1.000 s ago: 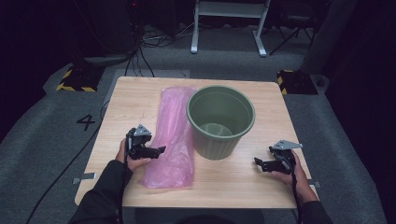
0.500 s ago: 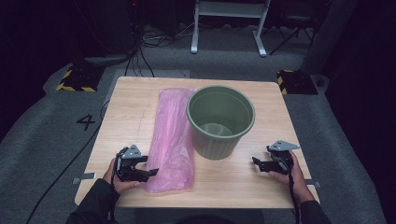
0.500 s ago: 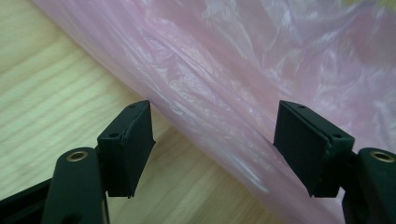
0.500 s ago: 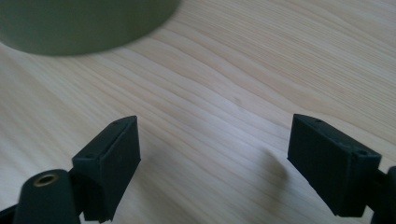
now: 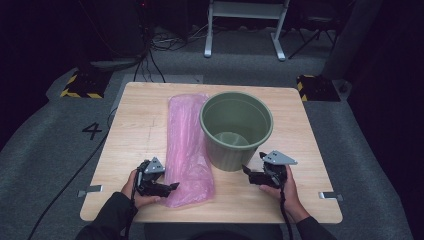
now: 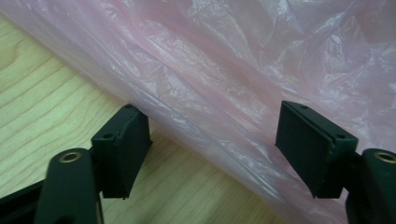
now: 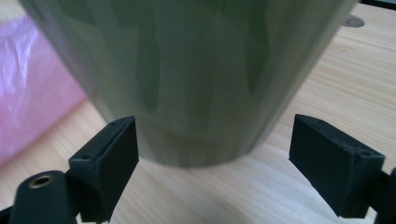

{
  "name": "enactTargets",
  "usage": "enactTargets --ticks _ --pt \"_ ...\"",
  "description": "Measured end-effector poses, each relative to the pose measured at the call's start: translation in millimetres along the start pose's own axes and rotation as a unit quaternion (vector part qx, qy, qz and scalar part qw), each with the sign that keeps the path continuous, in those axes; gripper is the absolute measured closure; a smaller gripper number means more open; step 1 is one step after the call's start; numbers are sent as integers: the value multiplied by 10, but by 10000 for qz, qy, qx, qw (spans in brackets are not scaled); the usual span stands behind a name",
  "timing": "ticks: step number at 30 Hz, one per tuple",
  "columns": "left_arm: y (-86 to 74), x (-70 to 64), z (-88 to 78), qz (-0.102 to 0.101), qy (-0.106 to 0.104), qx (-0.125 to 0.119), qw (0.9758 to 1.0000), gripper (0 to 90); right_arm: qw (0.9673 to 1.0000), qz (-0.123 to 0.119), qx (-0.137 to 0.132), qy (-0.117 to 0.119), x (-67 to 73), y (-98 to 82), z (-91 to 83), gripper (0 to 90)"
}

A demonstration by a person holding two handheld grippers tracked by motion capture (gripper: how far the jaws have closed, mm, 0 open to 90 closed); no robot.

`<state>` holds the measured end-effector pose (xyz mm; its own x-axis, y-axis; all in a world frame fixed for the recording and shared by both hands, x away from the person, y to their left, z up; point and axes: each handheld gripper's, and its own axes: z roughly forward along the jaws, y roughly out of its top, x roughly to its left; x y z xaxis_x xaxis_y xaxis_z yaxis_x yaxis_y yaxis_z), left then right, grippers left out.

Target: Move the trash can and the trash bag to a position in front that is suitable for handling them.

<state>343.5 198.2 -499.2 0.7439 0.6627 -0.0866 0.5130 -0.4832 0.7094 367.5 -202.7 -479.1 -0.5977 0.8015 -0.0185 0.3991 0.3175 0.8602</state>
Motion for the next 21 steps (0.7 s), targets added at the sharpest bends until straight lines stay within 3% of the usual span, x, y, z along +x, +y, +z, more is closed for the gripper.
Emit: enactTargets --ticks 6,10,12,15,21 --pt "32 -39 68 165 69 6 9998 206 9999 -49 -65 -59 65 63 102 149" --pt "47 -56 104 287 147 -11 9995 191 9999 26 -123 -64 15 102 156 152" --pt "55 -60 114 282 167 -13 9995 190 9998 -9 -133 -122 -14 128 196 153" --pt "68 -72 129 298 213 21 9993 187 9996 125 -178 -177 -57 185 250 167" --pt "117 -101 179 214 309 18 9993 182 9993 26 -239 -293 -117 348 370 177"
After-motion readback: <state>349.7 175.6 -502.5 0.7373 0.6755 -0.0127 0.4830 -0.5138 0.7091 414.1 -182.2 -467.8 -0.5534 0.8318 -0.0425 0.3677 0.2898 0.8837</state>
